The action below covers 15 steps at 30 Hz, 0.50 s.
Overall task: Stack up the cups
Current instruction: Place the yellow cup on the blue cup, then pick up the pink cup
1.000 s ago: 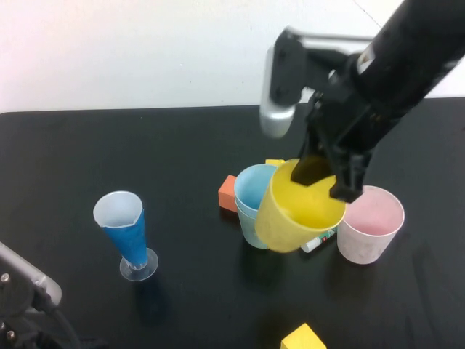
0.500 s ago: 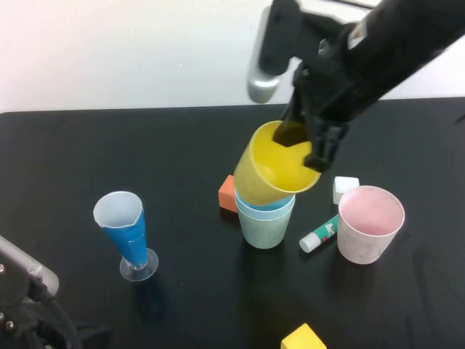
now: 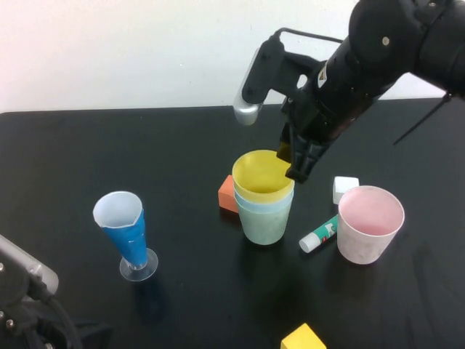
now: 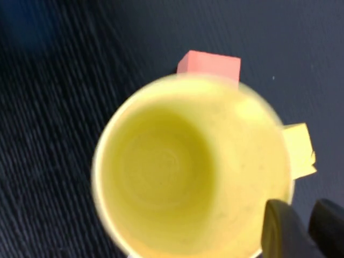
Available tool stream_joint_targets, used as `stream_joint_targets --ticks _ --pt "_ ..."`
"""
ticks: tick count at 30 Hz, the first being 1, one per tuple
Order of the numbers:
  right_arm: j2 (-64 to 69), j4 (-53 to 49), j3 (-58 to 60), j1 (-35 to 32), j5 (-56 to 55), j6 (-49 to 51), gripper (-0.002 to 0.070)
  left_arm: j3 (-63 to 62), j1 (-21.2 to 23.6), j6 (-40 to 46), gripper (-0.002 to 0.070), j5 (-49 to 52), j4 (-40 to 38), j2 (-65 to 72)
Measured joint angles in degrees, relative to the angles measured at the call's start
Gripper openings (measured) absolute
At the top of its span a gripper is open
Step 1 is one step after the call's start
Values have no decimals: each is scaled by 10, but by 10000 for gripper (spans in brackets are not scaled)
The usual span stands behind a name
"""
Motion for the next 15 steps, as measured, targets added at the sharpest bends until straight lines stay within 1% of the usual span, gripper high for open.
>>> stream_joint_targets --ticks 5,8,11,13,15 --pt "0 0 0 0 -10 1 124 0 0 0 -1 -8 -1 0" --pt "0 -7 -11 0 2 20 134 0 0 0 -1 -9 -3 0" --pt "-5 -36 -43 0 53 55 177 0 0 0 -1 -9 -3 0" --pt "-15 -67 -70 -1 105 77 225 0 0 0 -1 -8 -4 0" --pt "-26 -101 -88 -9 135 96 269 0 0 0 -1 -4 -4 0"
